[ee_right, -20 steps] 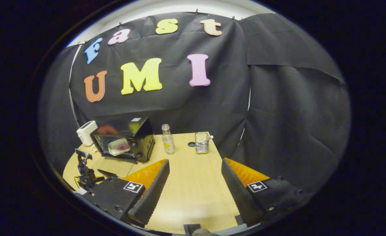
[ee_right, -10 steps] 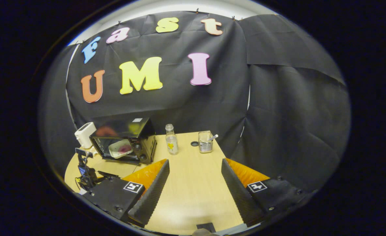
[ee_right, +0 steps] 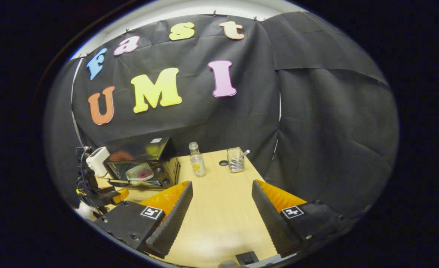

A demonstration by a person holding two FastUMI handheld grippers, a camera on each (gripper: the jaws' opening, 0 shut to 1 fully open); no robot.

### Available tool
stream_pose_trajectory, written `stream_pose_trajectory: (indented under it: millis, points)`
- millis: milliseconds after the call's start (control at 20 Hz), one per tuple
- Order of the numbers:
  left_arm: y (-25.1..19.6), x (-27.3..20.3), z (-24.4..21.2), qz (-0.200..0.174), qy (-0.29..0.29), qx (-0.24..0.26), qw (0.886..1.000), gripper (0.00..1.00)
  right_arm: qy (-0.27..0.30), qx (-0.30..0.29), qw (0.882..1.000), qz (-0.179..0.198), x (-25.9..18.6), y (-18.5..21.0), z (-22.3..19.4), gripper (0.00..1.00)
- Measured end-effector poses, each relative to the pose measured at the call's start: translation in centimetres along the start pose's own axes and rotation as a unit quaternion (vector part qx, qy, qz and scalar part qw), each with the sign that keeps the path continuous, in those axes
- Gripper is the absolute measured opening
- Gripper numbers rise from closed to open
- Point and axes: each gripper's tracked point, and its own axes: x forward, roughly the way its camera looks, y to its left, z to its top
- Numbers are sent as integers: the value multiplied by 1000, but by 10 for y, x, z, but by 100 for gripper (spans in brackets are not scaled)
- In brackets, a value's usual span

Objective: Open the electric oven with the left hand, put the food in, and close the electric oven.

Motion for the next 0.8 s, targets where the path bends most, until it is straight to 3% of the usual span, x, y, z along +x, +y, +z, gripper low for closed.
stream_pose_trajectory:
  millis: [350, 800]
  points:
    - [-2, 17, 37, -7, -22, 15, 1000, 98, -9, 14, 1000, -24, -13, -17, 0, 100]
    - [-10, 20, 38, -15, -26, 17, 999, 98, -6, 19, 999, -31, -20, -23, -4, 100]
